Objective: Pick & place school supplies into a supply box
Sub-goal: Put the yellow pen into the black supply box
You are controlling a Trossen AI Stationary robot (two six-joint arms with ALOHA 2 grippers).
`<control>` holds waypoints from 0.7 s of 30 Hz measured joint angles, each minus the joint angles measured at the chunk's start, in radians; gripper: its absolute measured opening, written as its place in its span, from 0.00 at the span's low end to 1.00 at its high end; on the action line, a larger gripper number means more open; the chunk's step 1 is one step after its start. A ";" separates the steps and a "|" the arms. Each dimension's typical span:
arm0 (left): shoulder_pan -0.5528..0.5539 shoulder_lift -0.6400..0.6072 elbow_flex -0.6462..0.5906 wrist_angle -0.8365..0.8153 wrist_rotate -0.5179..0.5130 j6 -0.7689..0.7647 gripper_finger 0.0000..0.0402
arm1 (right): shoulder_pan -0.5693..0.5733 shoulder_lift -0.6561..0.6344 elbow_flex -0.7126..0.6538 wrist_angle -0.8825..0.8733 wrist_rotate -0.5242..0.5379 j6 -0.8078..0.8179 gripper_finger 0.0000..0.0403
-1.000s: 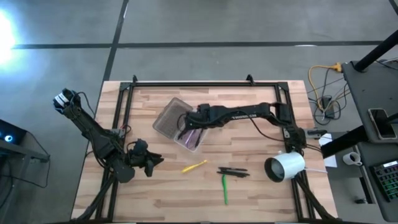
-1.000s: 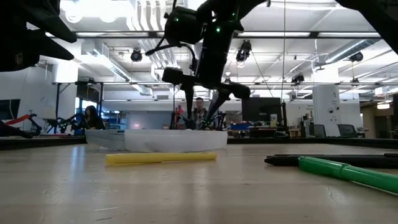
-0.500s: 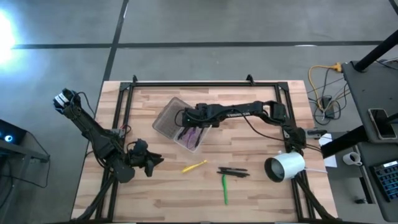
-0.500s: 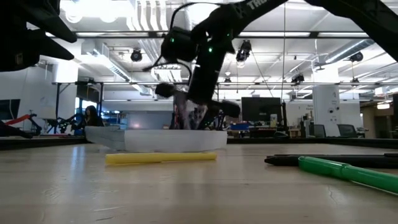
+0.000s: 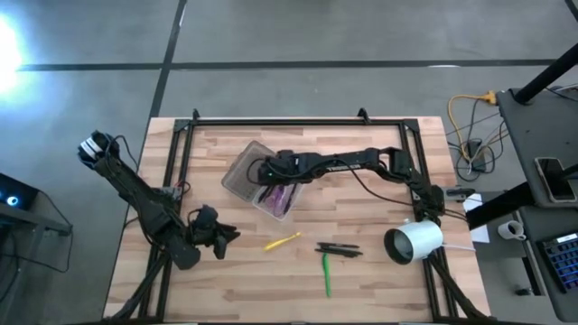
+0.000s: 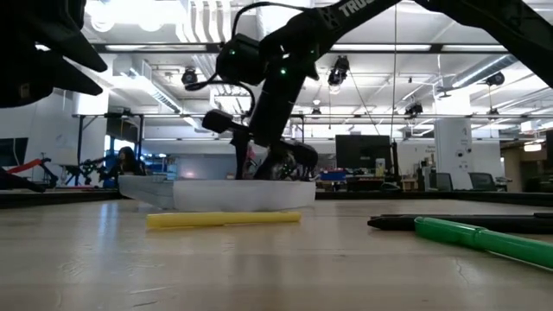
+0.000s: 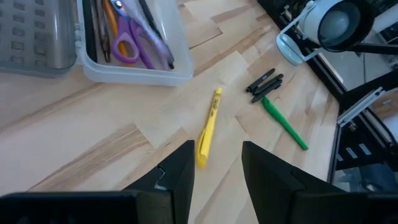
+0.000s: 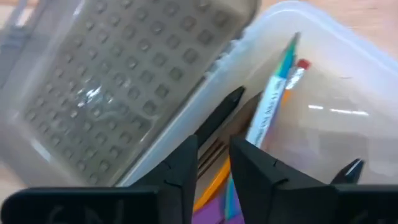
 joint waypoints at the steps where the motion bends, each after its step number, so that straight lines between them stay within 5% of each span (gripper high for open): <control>1: 0.000 0.003 0.000 0.000 0.001 0.000 0.29 | 0.000 0.000 0.006 -0.001 -0.002 -0.007 0.19; 10: 0.000 -0.011 0.000 0.000 0.002 0.000 0.29 | 0.003 -0.002 0.135 -0.200 0.040 -0.103 0.21; 21: 0.000 -0.013 0.000 0.000 0.001 0.002 0.29 | 0.204 -0.003 0.316 -0.547 -0.115 -1.108 0.32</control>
